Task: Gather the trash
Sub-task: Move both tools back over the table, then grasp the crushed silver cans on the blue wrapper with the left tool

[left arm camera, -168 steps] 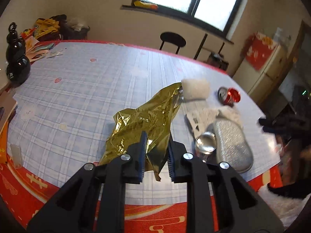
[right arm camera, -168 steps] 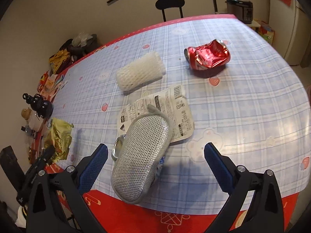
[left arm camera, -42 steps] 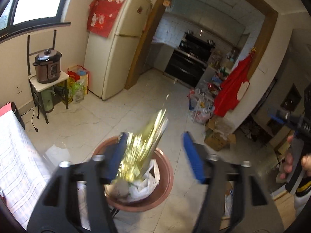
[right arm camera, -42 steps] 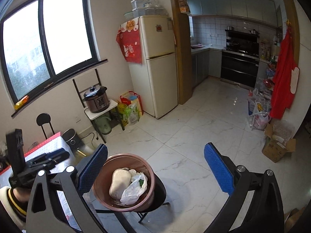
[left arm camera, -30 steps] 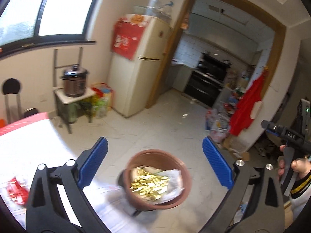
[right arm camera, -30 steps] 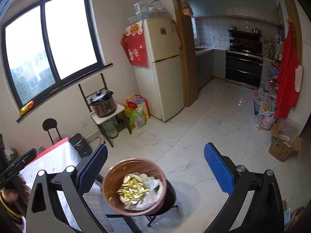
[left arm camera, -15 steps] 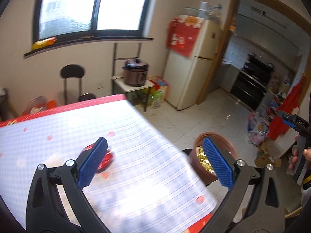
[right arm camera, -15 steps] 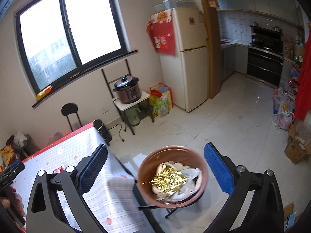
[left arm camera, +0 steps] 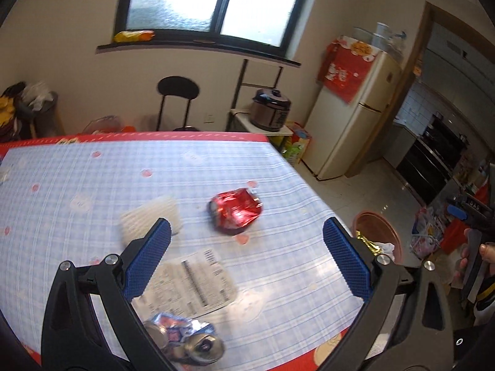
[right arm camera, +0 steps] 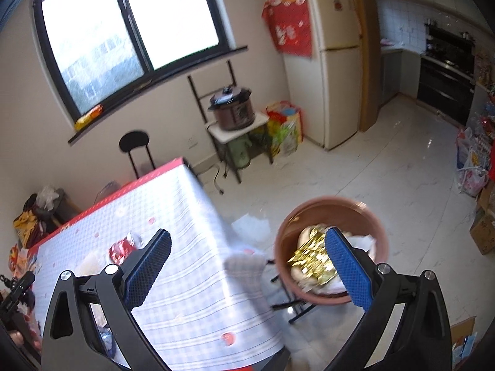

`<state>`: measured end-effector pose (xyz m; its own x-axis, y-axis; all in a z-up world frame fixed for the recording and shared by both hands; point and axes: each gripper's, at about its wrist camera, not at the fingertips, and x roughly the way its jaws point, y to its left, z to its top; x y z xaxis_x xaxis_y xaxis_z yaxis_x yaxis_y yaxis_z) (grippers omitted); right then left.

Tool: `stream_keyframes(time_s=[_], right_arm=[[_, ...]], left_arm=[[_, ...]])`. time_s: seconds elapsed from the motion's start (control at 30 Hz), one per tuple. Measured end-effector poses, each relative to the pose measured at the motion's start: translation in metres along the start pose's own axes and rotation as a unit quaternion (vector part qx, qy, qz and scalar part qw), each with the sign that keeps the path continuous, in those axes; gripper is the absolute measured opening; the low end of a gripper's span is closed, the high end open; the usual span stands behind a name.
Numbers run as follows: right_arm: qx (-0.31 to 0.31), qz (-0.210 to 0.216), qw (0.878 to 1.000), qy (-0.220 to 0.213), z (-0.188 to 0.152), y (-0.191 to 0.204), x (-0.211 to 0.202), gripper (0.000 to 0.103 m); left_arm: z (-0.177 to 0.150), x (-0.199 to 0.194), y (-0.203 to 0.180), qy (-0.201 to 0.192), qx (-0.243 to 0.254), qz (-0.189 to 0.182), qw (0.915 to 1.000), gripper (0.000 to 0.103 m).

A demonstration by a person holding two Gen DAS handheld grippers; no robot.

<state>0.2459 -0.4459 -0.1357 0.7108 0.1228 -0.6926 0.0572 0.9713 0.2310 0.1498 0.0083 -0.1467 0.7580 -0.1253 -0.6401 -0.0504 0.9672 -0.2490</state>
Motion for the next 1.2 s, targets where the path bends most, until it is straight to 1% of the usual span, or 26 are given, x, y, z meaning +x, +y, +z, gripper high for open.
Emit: stream_keyframes(time_s=[0.13,0.23,0.33,0.4,0.5,0.6,0.67,0.7,0.73,0.77,0.83,0.93,1.03,1.2], right_arm=[[-0.018,0.010,0.999,0.028,-0.014,0.027,0.018,0.098],[-0.036,0.016,0.998,0.047,-0.026,0.051,0.032,0.098],[-0.059,0.027,0.996,0.067,-0.040,0.078,0.045,0.098],[-0.073,0.034,0.993,0.083,-0.049,0.094,0.053,0.098],[-0.092,0.050,0.989,0.105,-0.062,0.118,0.061,0.098],[-0.112,0.064,0.984,0.122,-0.077,0.141,0.067,0.098],[-0.128,0.072,0.980,0.132,-0.087,0.154,0.068,0.098],[-0.134,0.074,0.979,0.136,-0.090,0.158,0.069,0.098],[-0.139,0.075,0.977,0.140,-0.094,0.162,0.070,0.098],[-0.143,0.077,0.976,0.145,-0.098,0.164,0.070,0.098],[-0.147,0.079,0.974,0.154,-0.105,0.166,0.071,0.098],[-0.149,0.080,0.972,0.165,-0.115,0.165,0.073,0.098],[-0.152,0.079,0.970,0.175,-0.124,0.163,0.074,0.098],[-0.157,0.079,0.967,0.186,-0.135,0.161,0.075,0.098]], left_arm=[[-0.019,-0.007,0.040,0.011,-0.042,0.029,0.9986,0.097],[-0.043,-0.010,0.071,0.026,-0.072,0.046,0.9960,0.097],[-0.068,-0.009,0.091,0.047,-0.098,0.051,0.9928,0.097],[-0.085,-0.006,0.097,0.061,-0.109,0.051,0.9909,0.097],[-0.109,0.003,0.093,0.086,-0.110,0.044,0.9892,0.097],[-0.128,0.013,0.076,0.108,-0.082,0.033,0.9902,0.096],[-0.137,0.018,0.064,0.111,-0.063,0.030,0.9914,0.096],[-0.141,0.021,0.060,0.113,-0.059,0.024,0.9916,0.095],[-0.145,0.024,0.056,0.116,-0.057,0.010,0.9916,0.090],[-0.147,0.027,0.053,0.119,-0.057,0.000,0.9913,0.082],[-0.152,0.036,0.050,0.134,-0.058,-0.010,0.9893,0.076],[-0.159,0.047,0.051,0.144,-0.066,-0.013,0.9873,0.070],[-0.162,0.057,0.052,0.153,-0.072,-0.011,0.9856,0.069],[-0.168,0.068,0.046,0.164,-0.065,-0.012,0.9843,0.068]])
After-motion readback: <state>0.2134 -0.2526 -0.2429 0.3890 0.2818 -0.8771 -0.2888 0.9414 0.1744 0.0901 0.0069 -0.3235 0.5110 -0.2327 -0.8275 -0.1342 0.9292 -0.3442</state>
